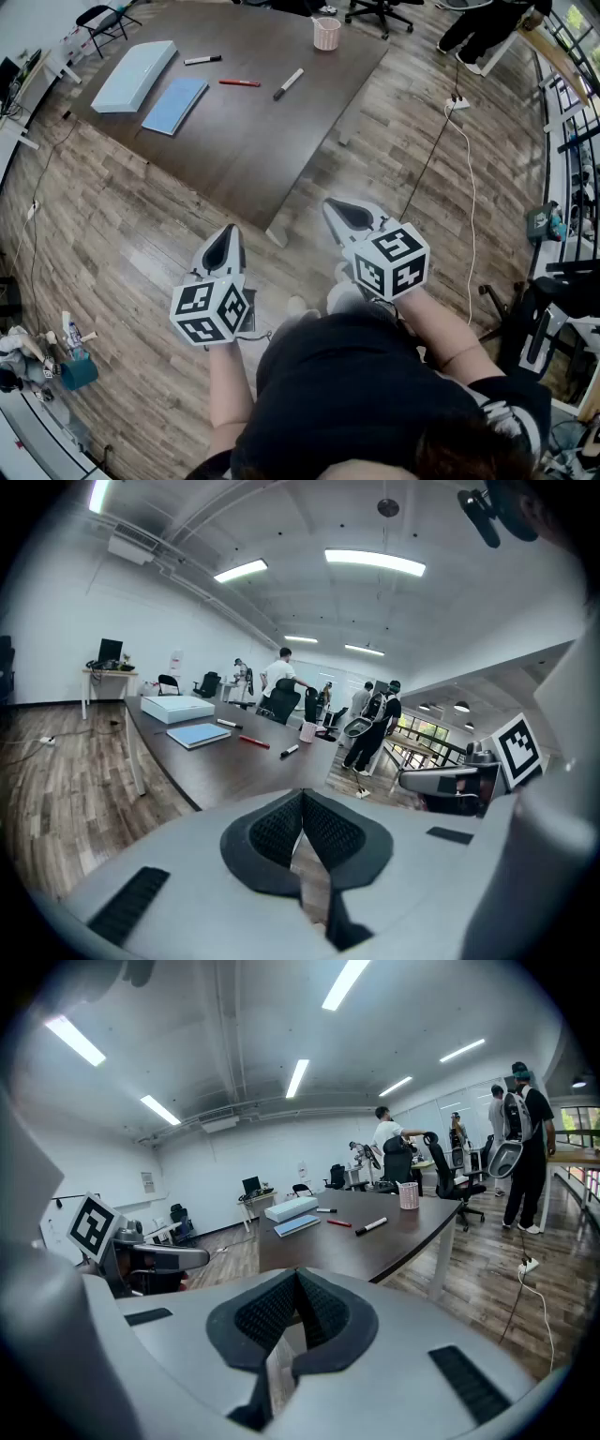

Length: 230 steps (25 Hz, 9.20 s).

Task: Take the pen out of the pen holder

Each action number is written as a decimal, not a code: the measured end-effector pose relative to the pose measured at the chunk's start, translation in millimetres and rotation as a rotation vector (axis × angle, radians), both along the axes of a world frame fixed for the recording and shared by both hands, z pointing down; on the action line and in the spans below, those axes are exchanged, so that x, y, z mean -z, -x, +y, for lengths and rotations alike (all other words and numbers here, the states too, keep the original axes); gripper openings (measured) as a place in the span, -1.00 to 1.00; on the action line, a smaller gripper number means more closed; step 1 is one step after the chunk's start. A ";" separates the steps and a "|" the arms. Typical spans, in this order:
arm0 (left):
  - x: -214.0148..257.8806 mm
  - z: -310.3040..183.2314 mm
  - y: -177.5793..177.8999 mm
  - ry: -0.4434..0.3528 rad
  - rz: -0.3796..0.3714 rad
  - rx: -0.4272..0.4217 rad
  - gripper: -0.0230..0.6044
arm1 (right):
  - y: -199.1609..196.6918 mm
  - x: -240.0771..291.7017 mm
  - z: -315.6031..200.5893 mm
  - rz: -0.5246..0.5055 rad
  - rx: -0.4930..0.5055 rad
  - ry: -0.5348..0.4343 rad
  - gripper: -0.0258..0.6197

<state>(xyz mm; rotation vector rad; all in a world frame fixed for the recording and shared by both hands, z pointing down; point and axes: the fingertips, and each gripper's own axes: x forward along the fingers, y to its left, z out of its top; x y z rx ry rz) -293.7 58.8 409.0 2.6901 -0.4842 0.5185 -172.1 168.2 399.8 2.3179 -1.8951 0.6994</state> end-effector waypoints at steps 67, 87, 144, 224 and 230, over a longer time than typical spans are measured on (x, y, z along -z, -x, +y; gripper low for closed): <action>-16.5 -124.5 -142.9 -0.011 -0.061 0.084 -0.84 | -129.6 -9.9 -180.0 0.001 0.253 -0.012 -0.86; -17.5 -188.4 -272.6 0.003 -0.107 0.195 -0.83 | -286.2 -11.8 -272.6 0.005 0.359 -0.010 -0.57; -59.2 -250.6 -425.0 0.078 -0.104 0.391 -0.83 | -580.0 -63.1 -389.0 0.406 0.405 0.271 -0.69; -53.7 -178.7 -115.4 0.125 -0.079 0.888 -0.83 | -119.8 -129.0 -327.8 0.897 1.411 0.140 -0.70; -57.4 -180.9 -117.1 0.134 -0.085 0.872 -0.83 | -113.3 -143.8 -328.5 0.893 1.432 0.158 -0.77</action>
